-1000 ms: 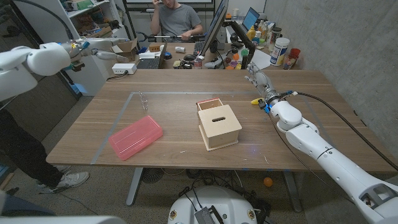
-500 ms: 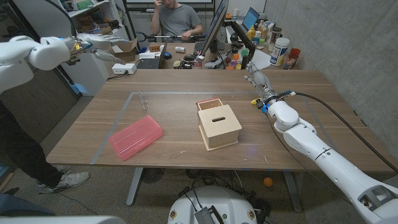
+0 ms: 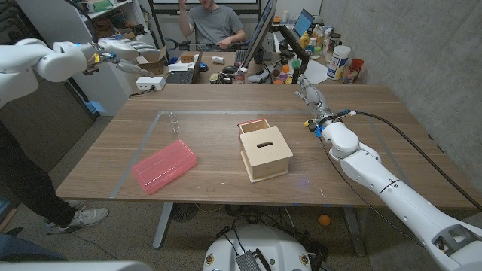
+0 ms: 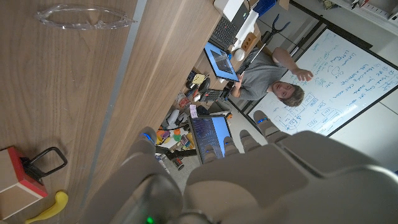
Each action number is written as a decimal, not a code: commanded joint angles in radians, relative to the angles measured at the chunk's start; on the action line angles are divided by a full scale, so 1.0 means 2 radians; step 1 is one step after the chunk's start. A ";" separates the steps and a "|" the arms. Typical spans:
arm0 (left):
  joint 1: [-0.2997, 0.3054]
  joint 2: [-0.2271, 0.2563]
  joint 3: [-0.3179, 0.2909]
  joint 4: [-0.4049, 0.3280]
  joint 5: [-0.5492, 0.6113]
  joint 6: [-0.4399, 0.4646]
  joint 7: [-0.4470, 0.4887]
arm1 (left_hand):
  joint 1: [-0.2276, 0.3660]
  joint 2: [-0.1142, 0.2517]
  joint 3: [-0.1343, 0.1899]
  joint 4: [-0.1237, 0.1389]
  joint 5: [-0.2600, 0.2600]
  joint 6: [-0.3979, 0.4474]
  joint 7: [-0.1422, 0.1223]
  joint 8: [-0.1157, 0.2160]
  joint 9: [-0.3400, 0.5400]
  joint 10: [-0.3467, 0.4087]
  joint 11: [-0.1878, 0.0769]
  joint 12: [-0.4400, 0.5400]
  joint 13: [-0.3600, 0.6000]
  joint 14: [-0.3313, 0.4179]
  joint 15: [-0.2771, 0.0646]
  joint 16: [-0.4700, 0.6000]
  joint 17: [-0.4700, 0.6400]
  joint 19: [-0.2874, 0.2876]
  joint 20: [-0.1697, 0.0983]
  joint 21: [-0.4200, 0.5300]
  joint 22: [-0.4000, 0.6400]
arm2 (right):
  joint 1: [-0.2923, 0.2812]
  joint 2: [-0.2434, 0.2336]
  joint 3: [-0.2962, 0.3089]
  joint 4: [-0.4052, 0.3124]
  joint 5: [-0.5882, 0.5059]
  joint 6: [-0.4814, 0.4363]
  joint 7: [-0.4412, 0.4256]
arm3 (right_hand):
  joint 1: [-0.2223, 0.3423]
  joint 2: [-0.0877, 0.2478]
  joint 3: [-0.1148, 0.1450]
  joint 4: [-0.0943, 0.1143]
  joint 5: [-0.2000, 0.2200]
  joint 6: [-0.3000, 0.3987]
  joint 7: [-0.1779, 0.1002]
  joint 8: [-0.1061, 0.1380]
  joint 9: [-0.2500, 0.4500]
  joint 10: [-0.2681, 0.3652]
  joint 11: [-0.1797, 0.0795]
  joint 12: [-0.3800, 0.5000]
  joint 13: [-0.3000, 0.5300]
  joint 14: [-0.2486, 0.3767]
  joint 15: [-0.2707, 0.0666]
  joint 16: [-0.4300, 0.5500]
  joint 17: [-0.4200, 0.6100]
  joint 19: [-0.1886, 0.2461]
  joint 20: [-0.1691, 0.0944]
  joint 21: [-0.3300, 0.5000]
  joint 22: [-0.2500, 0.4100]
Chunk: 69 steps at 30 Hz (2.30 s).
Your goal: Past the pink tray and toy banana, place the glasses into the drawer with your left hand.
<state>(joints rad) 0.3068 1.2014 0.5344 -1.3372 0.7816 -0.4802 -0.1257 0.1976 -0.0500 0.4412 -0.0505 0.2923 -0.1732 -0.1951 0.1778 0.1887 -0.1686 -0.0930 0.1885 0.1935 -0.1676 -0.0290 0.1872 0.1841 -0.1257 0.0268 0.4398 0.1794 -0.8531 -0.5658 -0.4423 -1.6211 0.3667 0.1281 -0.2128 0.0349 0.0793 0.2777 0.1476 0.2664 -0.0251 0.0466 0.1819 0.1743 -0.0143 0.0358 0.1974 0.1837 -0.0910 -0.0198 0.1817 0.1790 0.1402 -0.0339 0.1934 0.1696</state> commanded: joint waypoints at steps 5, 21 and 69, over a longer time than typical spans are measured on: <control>-0.045 -0.019 0.038 0.018 0.070 -0.036 -0.001 | -0.007 -0.012 -0.007 0.000 0.003 -0.096 0.004 0.005 0.001 -0.022 -0.005 0.002 0.002 -0.004 -0.002 0.002 0.000 -0.001 -0.002 -0.002 0.001 | 0.029 0.020 -0.013 0.048 -0.003 0.013 0.017 | 0.003 0.013 0.000 -0.003 0.003 0.006 0.001 0.003 0.003 0.004 0.001 -0.001 0.002 0.002 -0.002 0.003 0.001 0.004 -0.009 0.001 0.002; -0.073 -0.028 0.071 0.014 0.152 -0.043 0.007 | 0.004 -0.049 -0.028 -0.015 0.005 -0.098 0.015 0.008 0.001 -0.025 -0.003 0.002 0.002 -0.007 0.001 0.002 -0.002 -0.001 -0.002 -0.011 0.000 | 0.044 0.030 -0.020 0.076 -0.002 0.024 0.026 | 0.003 0.013 0.000 -0.003 0.003 0.006 0.001 0.003 0.003 0.004 0.001 -0.001 0.002 0.002 -0.002 0.003 0.001 0.004 -0.009 0.001 0.002; -0.111 -0.063 0.171 -0.009 0.334 -0.034 0.049 | 0.037 -0.065 -0.066 -0.040 0.036 -0.135 0.027 0.004 0.003 -0.070 0.009 -0.003 0.003 -0.043 0.016 -0.004 -0.002 -0.041 0.001 -0.045 0.002 | 0.029 0.023 -0.018 0.070 -0.005 0.038 0.027 | 0.003 0.011 -0.002 -0.004 0.004 0.007 0.002 0.004 0.003 0.005 0.002 -0.001 0.002 0.004 -0.002 0.003 0.001 0.005 -0.009 0.001 0.002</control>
<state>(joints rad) 0.0892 1.0814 0.8365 -1.3317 1.3719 -0.5518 -0.0358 0.2574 -0.1774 0.3154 -0.1272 0.3570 -0.1714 -0.1501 0.1885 0.1934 -0.1710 -0.0830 0.1847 0.1979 -0.1741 -0.0034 0.1810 0.1794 -0.1707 0.0251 0.3562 0.1794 -0.7918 -0.5190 -0.4792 -1.4911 0.3521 0.1949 -0.1663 0.0349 0.0793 0.2721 0.1420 0.2702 -0.0140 0.0464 0.1819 0.1743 -0.0088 0.0413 0.1974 0.1837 -0.0855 -0.0253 0.1818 0.1790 0.1402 -0.0339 0.1934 0.1696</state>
